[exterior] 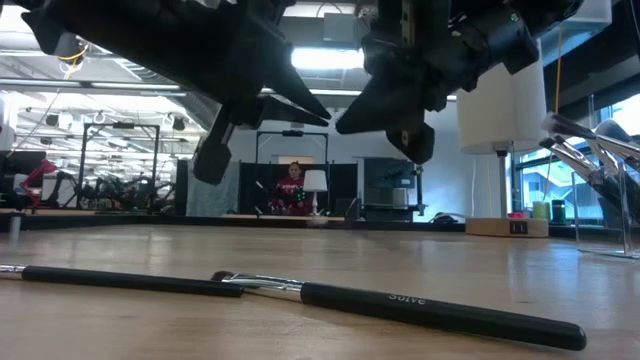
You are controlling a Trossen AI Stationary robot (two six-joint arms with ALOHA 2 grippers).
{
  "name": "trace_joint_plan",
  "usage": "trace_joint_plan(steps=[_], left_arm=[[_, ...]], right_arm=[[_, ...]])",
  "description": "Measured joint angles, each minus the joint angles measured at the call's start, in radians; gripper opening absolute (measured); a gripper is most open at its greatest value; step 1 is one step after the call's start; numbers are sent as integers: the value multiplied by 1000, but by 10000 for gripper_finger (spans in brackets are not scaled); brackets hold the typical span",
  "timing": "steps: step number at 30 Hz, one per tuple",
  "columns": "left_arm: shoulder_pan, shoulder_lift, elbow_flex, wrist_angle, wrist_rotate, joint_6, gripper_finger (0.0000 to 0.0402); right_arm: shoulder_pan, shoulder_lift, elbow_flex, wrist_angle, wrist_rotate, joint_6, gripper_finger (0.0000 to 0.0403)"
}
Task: Put items in baskets/containers
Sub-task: Put the paintbrush into the right section of the transparent organizer
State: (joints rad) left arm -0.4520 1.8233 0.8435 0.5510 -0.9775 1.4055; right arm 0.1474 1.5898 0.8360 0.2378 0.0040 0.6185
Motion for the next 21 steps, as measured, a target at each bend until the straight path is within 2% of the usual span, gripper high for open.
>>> trace_joint_plan(steps=[3, 6, 9, 12, 14, 17, 21], left_arm=[[6, 0, 0, -1, -1, -65, 19], [9, 1, -1, -1, -36, -205, 19], [8, 1, -1, -1, -136, -417, 19], [8, -2, -1, -3, -281, -644, 20], [9, -16, -2, -30, -321, -778, 22], [13, -67, -2, -110, -272, -945, 31], [56, -175, -2, -338, -116, -1193, 50]], right_arm=[[-7, 0, 0, -53, 0, 14, 8], [-26, 0, 0, -110, -18, 33, 8], [-36, 0, 0, -174, -29, 60, 9], [-35, 0, 0, -247, -34, 83, 22], [-34, 0, 16, -332, -34, 96, 37], [-31, 4, 86, -499, 21, 102, 65], [-37, 50, 227, -763, 150, 78, 91]])
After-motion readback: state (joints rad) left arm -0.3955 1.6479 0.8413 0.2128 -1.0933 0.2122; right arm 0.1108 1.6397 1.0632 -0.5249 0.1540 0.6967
